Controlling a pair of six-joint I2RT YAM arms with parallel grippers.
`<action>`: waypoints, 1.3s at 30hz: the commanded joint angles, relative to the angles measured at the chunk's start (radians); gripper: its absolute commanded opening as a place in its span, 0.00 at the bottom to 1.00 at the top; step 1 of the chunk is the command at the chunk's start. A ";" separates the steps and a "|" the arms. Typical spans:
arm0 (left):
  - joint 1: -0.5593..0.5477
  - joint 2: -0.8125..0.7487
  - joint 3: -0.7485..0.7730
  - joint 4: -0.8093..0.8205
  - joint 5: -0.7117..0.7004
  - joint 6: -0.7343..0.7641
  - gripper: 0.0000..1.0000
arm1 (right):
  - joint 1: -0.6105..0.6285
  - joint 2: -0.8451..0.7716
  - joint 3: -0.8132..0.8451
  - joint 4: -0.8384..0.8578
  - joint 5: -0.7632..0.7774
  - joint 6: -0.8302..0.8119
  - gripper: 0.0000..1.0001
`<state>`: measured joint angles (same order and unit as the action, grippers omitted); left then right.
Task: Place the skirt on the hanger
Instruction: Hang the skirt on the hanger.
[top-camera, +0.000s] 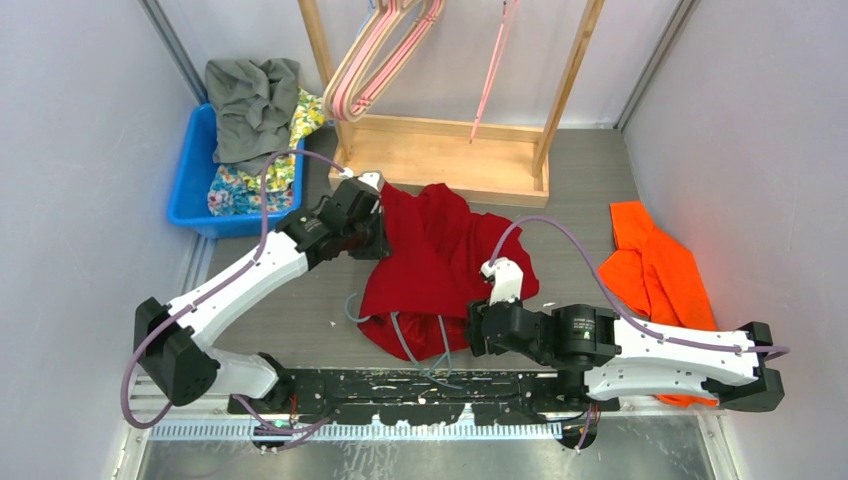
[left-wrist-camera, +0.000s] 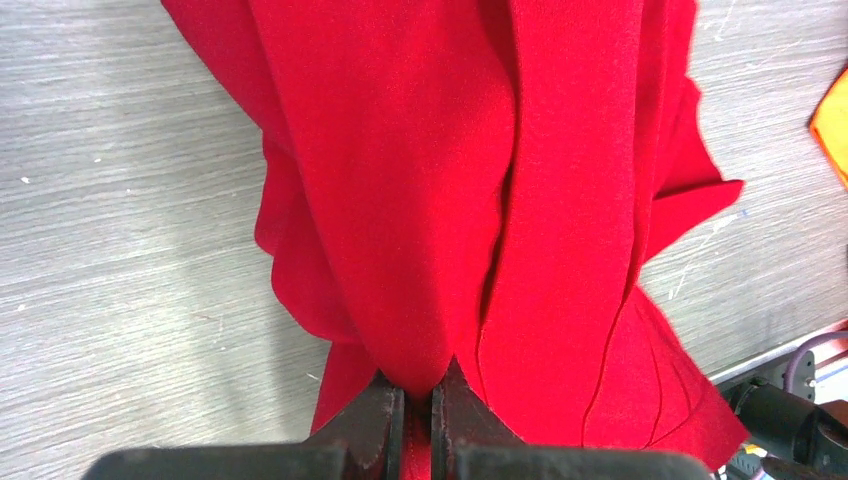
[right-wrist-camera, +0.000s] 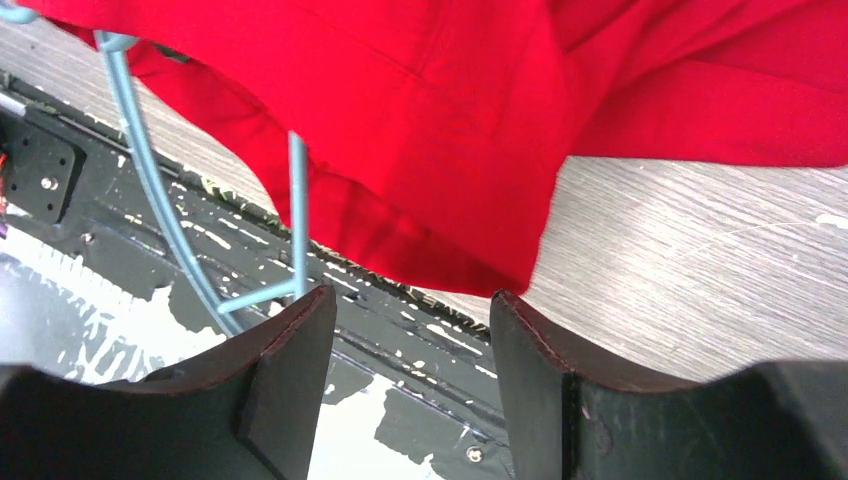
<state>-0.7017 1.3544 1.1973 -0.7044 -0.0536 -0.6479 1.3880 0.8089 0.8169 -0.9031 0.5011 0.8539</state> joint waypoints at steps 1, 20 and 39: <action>0.006 -0.077 0.095 -0.008 -0.016 0.018 0.00 | 0.007 -0.018 0.025 -0.007 0.090 0.037 0.63; 0.005 -0.124 0.103 -0.022 0.002 0.014 0.00 | 0.008 -0.186 -0.322 0.442 0.177 -0.011 0.68; 0.005 -0.138 0.183 -0.025 0.012 0.009 0.00 | 0.008 -0.209 -0.378 0.544 0.364 -0.089 0.07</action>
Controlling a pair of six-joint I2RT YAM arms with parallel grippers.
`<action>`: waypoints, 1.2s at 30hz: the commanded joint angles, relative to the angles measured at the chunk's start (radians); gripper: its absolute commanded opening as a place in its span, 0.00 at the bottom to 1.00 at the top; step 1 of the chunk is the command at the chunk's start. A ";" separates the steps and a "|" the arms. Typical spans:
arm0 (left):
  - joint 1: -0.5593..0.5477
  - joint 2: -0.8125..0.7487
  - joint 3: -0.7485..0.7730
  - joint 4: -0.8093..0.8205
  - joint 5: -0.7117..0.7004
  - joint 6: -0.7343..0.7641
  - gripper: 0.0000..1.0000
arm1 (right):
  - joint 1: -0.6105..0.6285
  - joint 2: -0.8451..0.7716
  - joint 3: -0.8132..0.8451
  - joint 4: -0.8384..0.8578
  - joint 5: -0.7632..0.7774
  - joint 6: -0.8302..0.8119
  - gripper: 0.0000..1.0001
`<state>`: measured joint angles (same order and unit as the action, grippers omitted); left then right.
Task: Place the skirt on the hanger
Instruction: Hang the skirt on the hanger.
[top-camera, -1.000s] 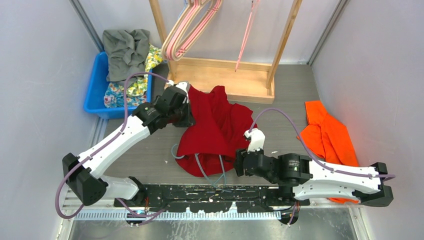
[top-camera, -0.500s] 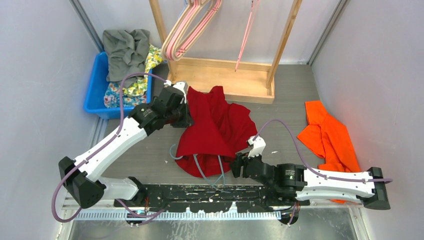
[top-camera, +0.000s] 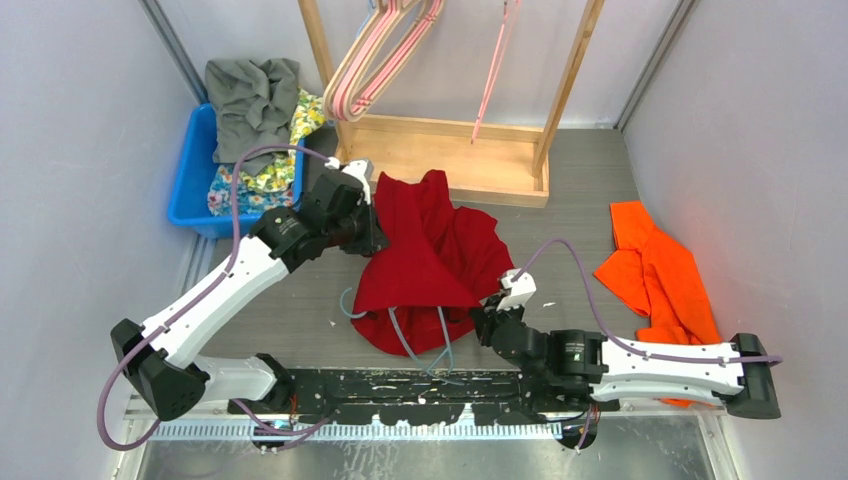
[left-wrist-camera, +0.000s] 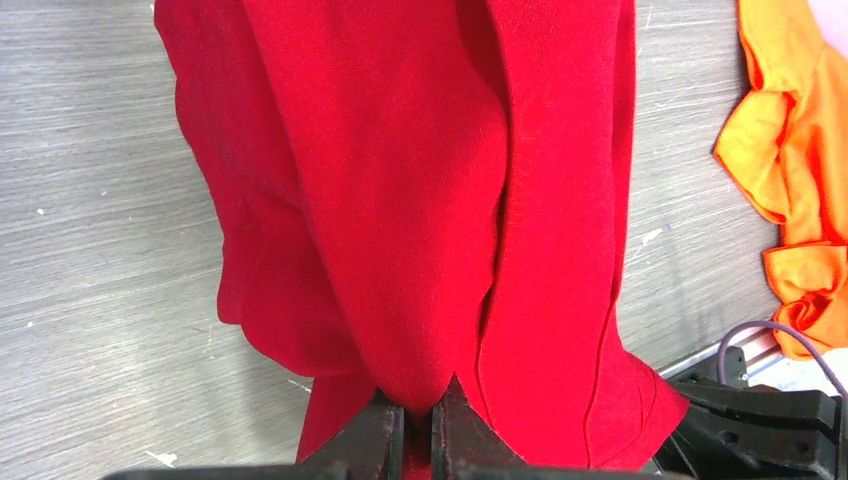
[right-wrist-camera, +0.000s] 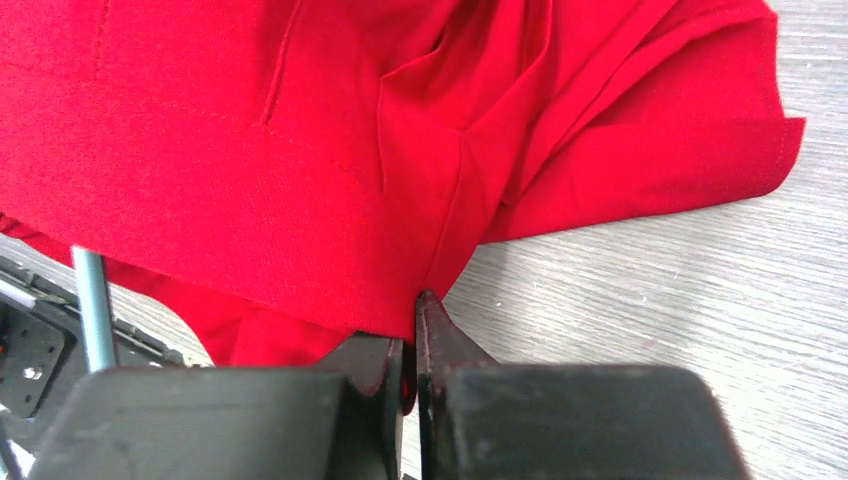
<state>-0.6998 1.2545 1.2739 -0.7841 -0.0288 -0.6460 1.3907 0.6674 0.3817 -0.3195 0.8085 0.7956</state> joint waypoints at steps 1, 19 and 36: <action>0.004 -0.032 0.131 0.054 -0.027 0.014 0.00 | 0.005 -0.081 0.079 -0.076 0.039 -0.046 0.03; 0.003 -0.014 0.247 0.262 -0.217 0.101 0.00 | 0.005 0.078 0.387 -0.319 -0.531 -0.160 0.02; 0.003 -0.110 0.101 0.473 -0.274 0.082 0.00 | 0.034 0.216 0.461 -0.451 -0.648 -0.197 0.02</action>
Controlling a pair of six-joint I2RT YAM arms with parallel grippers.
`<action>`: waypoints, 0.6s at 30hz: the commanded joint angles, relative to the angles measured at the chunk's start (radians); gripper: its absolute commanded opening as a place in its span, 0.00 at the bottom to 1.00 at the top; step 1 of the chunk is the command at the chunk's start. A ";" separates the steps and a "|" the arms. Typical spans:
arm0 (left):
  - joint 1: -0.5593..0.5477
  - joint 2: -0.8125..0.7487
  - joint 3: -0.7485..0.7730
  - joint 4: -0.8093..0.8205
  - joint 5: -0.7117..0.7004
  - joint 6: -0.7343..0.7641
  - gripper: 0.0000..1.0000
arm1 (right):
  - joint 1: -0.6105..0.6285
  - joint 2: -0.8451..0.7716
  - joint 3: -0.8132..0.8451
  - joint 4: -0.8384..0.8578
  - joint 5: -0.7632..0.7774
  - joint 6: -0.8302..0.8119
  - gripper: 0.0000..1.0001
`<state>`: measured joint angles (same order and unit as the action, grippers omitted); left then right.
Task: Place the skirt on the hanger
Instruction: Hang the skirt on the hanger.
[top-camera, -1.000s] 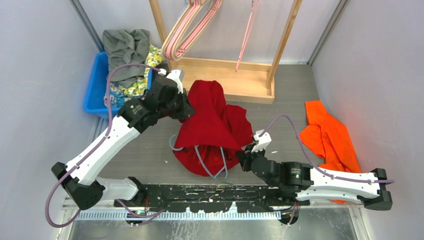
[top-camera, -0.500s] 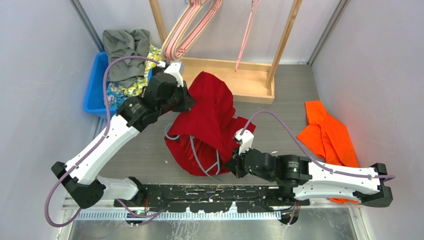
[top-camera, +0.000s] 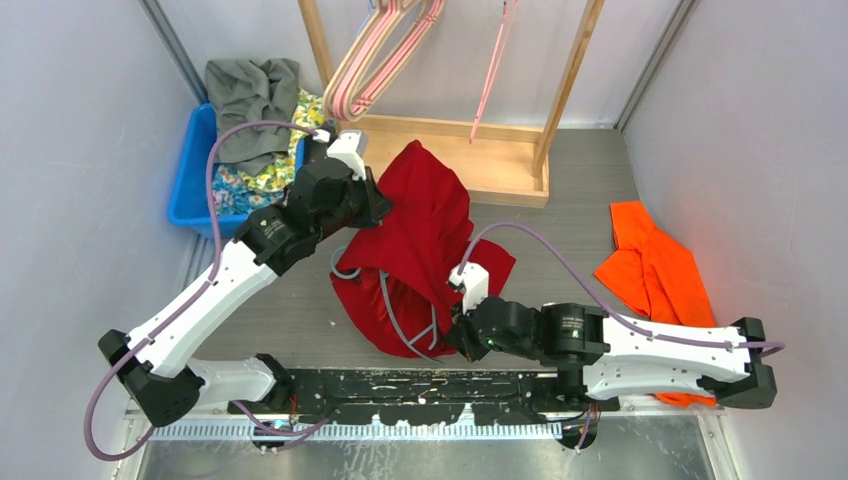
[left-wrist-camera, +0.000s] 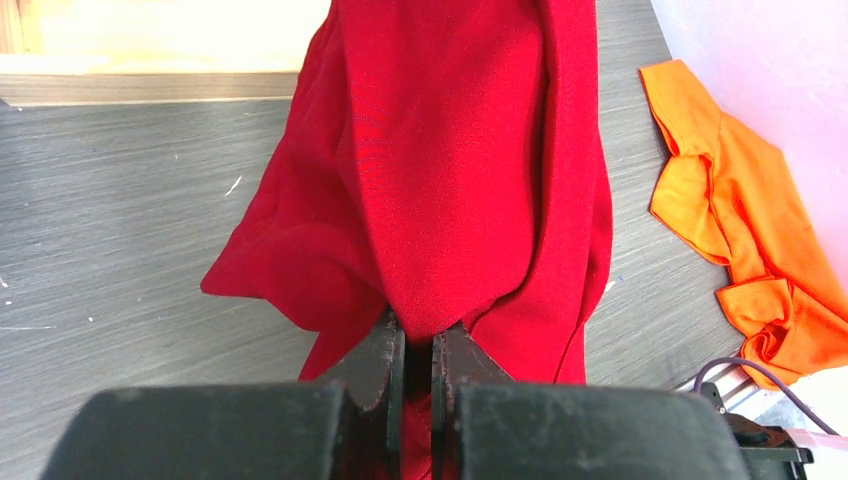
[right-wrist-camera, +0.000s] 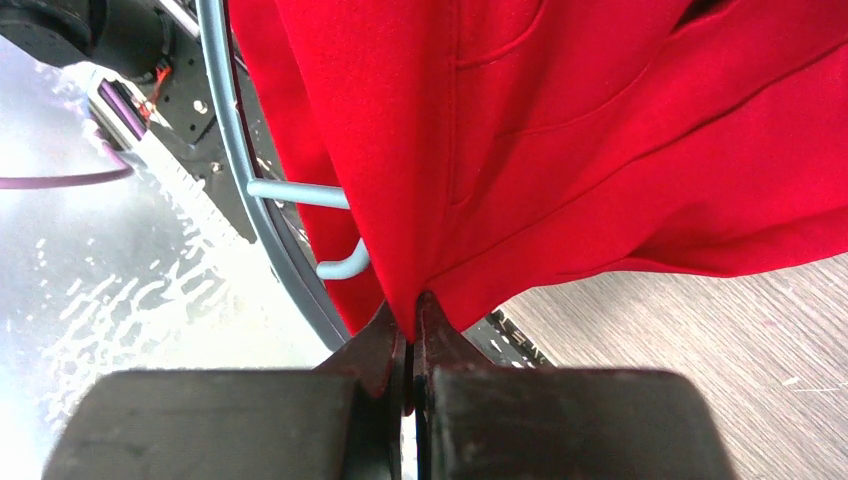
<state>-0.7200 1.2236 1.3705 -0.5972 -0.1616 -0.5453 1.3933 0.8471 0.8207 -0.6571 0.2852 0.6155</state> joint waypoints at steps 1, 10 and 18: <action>0.023 -0.089 -0.016 0.301 -0.147 -0.013 0.00 | 0.033 0.052 0.018 -0.118 -0.129 -0.014 0.02; 0.023 -0.164 -0.210 0.468 -0.199 0.033 0.00 | 0.095 0.103 0.006 -0.141 -0.206 0.024 0.02; 0.022 -0.175 -0.254 0.569 -0.223 0.062 0.00 | 0.198 0.126 0.067 -0.161 -0.237 0.028 0.02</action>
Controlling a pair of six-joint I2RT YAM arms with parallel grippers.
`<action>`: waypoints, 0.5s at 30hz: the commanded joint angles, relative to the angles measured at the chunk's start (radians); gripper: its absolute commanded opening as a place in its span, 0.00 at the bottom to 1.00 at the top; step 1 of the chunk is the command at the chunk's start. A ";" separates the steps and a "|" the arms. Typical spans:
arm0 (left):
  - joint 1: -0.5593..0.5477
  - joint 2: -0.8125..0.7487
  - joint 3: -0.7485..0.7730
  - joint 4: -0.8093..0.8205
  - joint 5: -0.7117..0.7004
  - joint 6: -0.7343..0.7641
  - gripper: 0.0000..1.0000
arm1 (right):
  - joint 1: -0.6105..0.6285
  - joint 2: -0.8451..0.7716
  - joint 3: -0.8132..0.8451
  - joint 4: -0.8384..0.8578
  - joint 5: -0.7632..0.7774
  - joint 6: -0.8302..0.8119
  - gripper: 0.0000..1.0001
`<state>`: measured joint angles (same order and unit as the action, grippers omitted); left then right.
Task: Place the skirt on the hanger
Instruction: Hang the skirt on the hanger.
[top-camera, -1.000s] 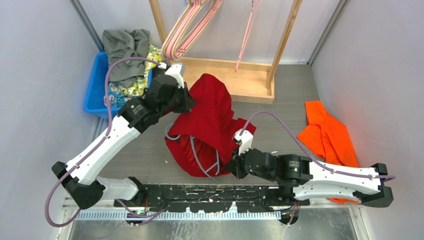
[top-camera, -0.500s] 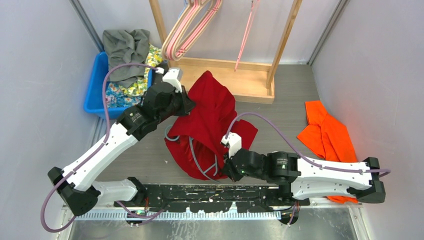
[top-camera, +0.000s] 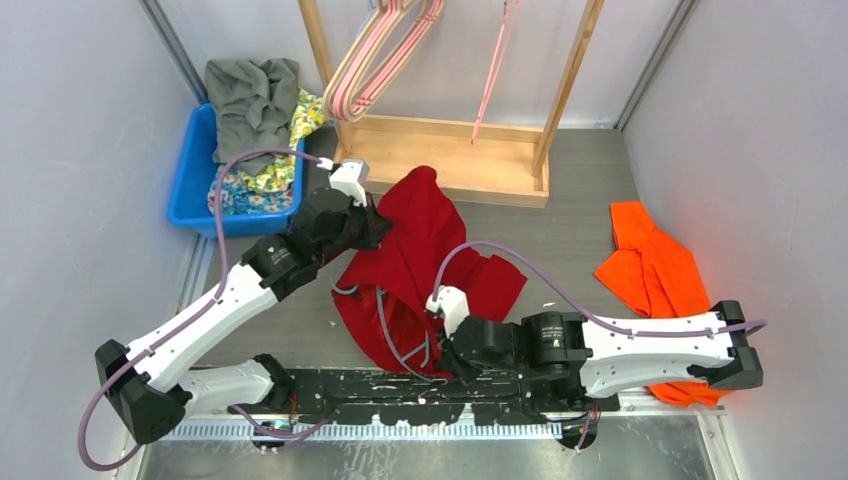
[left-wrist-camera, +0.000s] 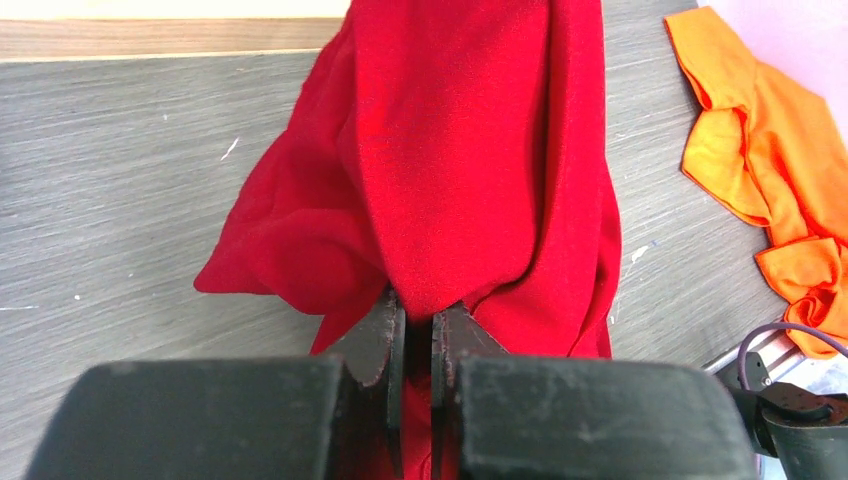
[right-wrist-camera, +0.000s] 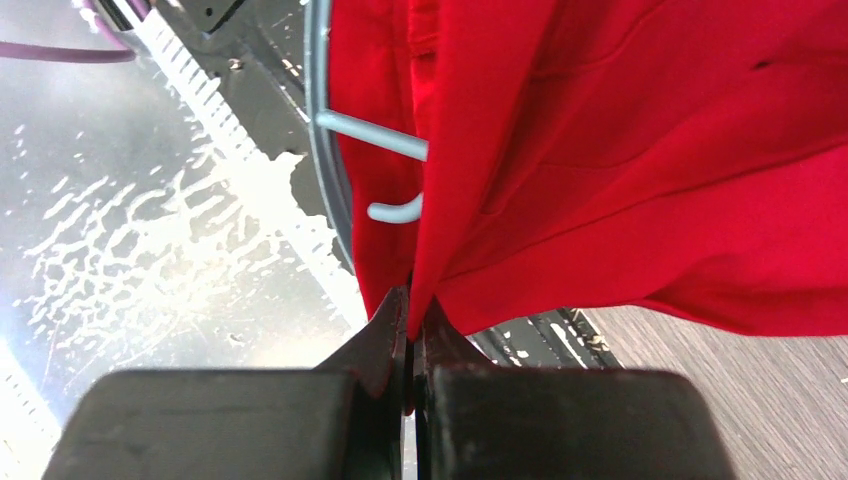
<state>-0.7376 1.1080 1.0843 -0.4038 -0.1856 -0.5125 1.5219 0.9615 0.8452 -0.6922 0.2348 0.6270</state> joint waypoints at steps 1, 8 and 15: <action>0.040 -0.063 0.022 0.388 -0.207 0.035 0.00 | 0.074 0.014 0.054 -0.139 -0.169 0.021 0.02; 0.041 -0.112 -0.111 0.421 -0.288 0.020 0.00 | 0.075 0.039 0.071 -0.281 0.057 0.113 0.03; 0.042 -0.154 -0.255 0.441 -0.293 -0.059 0.00 | 0.074 0.154 0.033 -0.248 0.179 0.199 0.20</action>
<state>-0.7387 1.0088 0.8448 -0.2005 -0.2878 -0.5251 1.5654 1.0397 0.9047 -0.8444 0.4305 0.7464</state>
